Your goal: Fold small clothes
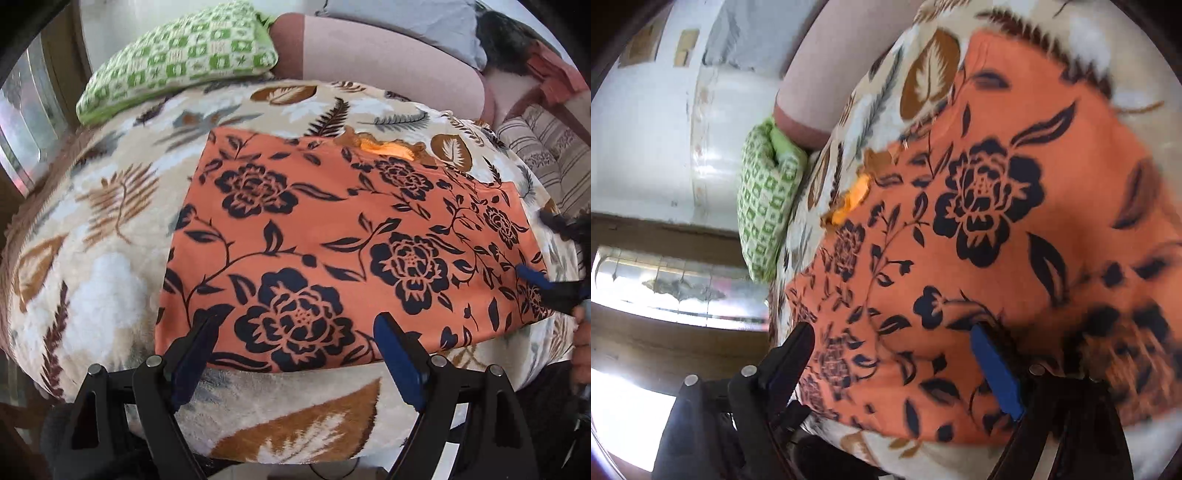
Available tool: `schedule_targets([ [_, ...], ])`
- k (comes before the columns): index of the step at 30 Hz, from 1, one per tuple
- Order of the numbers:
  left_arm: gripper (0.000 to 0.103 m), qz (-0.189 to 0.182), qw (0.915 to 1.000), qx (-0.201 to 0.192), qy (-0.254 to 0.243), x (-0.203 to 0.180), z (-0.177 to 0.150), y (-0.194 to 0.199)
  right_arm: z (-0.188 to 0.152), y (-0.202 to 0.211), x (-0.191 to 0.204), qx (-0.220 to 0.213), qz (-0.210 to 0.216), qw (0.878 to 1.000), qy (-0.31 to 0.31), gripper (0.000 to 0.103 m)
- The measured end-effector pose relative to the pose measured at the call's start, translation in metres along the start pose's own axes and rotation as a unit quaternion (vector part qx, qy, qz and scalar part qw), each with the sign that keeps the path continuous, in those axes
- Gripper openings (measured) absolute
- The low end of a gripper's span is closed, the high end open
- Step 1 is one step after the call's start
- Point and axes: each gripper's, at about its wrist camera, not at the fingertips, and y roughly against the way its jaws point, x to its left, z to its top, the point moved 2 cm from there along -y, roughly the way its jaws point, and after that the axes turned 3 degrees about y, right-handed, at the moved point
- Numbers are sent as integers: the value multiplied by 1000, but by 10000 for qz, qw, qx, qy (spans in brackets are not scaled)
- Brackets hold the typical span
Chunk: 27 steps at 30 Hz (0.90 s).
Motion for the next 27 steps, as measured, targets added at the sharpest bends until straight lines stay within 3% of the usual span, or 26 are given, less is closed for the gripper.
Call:
schedule_targets([
  [3, 86, -52, 9999, 2, 91, -4, 0, 2, -21, 4, 10, 68, 337, 9994, 60, 90],
  [6, 86, 18, 10000, 14, 76, -7, -2, 5, -46, -44, -3, 959, 375, 9947, -8, 92],
  [7, 86, 73, 10000, 14, 20, -8, -2, 8, -52, -53, -11, 953, 288, 9950, -50, 91],
  [9, 86, 120, 9999, -57, -62, -10, -2, 13, -50, -44, 3, 792, 281, 9965, -19, 91],
  [12, 86, 185, 9998, -93, -46, -15, 1, 14, -44, -1, 17, 111, 177, 9990, 406, 91],
  [14, 86, 149, 9998, -96, -83, -24, 2, 14, -42, 23, 4, -98, 189, 9996, 173, 91],
  [16, 86, 144, 9996, -135, -205, -35, 3, 12, -41, 52, -26, -504, -63, 9978, -435, 91],
  [18, 86, 165, 9993, -147, -301, -46, 4, 7, -43, 72, -49, -736, -40, 9928, -944, 91],
  [20, 86, 126, 9993, -146, -328, -56, 6, 3, -48, 86, -75, -781, 210, 9851, -1521, 91],
  [27, 86, 118, 9980, -457, -420, -85, 20, -8, -34, 73, -97, -823, 160, 9783, -1895, 91],
])
